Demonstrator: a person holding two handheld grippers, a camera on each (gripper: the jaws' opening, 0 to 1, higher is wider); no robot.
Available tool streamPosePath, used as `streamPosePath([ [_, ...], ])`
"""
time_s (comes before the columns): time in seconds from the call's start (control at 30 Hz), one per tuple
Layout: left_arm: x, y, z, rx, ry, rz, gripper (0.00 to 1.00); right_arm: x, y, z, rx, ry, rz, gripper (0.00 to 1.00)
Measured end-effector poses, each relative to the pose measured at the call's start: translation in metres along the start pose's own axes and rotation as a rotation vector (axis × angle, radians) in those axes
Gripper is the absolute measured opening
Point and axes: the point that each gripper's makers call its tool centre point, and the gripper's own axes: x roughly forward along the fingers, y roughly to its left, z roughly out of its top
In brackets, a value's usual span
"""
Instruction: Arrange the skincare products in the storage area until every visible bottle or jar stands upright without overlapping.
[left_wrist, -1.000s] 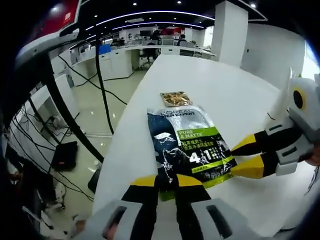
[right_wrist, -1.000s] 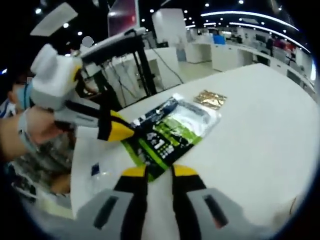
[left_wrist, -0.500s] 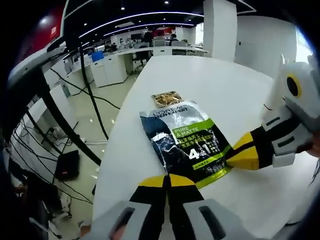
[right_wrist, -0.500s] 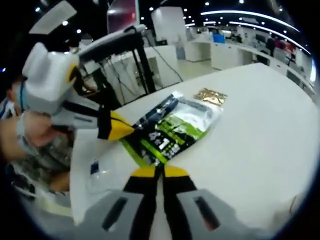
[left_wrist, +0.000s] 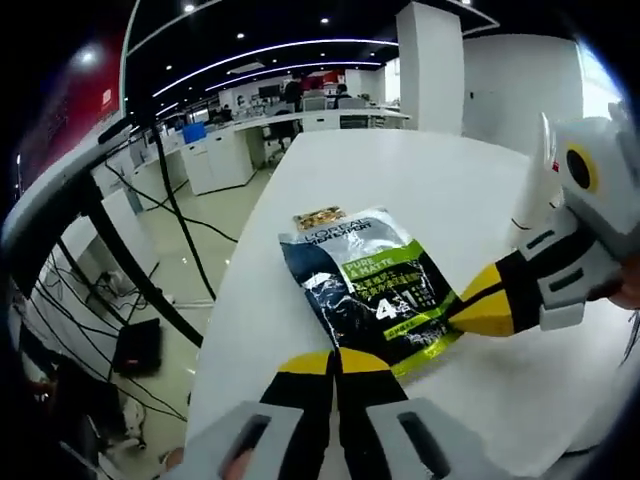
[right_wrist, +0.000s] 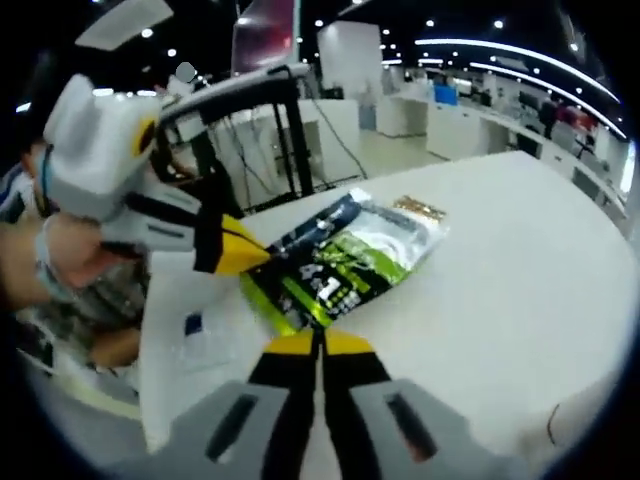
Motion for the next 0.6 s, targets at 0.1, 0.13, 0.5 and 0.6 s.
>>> streamPosePath([
  [0.1, -0.003, -0.006, 0.006, -0.002, -0.02, -0.011, 0.0, -0.009, -0.005, 0.002, 0.018, -0.018, -0.01, 0.0],
  [0.13, -0.004, -0.008, 0.008, -0.003, -0.026, -0.015, 0.0, -0.011, -0.005, 0.003, 0.016, -0.024, -0.013, 0.0],
  [0.5, -0.012, -0.049, 0.023, 0.043, -0.087, -0.145, 0.0, -0.056, -0.015, -0.007, 0.017, -0.092, -0.045, 0.0],
  [0.6, -0.011, -0.059, 0.024, 0.044, -0.085, -0.171, 0.0, -0.065, -0.019, -0.012, 0.041, -0.106, -0.051, 0.0],
])
